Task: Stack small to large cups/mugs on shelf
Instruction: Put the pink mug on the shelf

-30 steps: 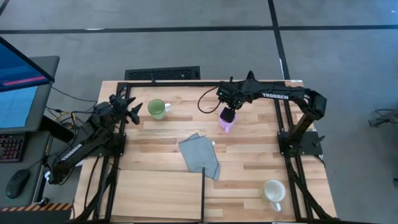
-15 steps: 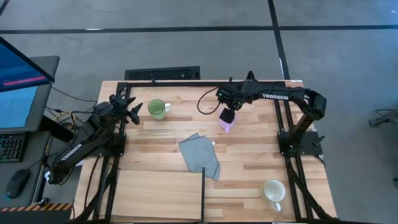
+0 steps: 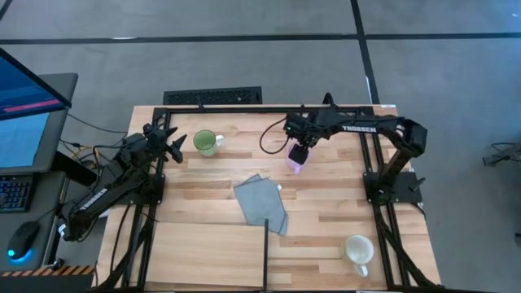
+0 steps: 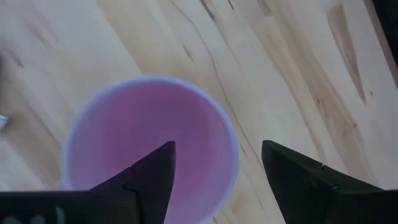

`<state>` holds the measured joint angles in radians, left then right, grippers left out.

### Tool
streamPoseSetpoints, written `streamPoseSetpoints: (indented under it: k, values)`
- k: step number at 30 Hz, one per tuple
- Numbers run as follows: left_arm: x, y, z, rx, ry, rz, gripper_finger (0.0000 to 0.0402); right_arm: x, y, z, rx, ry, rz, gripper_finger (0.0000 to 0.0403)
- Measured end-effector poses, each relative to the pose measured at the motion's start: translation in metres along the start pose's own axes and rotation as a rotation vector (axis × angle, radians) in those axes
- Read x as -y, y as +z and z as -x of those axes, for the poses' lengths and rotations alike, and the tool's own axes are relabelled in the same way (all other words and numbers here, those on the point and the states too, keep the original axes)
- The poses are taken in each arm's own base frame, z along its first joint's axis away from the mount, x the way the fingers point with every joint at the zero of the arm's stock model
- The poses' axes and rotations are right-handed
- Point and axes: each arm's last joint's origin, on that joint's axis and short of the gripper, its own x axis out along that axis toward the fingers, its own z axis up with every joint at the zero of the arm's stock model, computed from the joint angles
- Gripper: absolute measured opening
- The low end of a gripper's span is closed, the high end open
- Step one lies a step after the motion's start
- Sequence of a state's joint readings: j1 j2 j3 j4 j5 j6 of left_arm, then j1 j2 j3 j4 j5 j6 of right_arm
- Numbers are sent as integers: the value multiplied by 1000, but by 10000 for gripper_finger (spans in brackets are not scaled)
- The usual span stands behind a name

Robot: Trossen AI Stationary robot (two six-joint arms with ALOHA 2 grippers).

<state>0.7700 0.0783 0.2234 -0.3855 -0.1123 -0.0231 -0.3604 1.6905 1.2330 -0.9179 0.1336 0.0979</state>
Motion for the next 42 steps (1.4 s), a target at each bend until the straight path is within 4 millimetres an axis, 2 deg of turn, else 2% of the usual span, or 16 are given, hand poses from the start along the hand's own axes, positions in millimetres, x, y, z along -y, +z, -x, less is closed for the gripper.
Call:
streamPoseSetpoints:
  k: [12,18,34,42]
  values:
    - [0,0,0,0,0,0,222,2,-2,-7,9,5,-8,248]
    - [0,0,0,-1,0,0,222,1,-2,-7,7,31,-8,198]
    - [0,0,0,-1,0,0,222,1,-2,-6,9,36,-1,16]
    - [0,0,0,-1,0,0,222,0,-1,-6,11,40,-27,15]
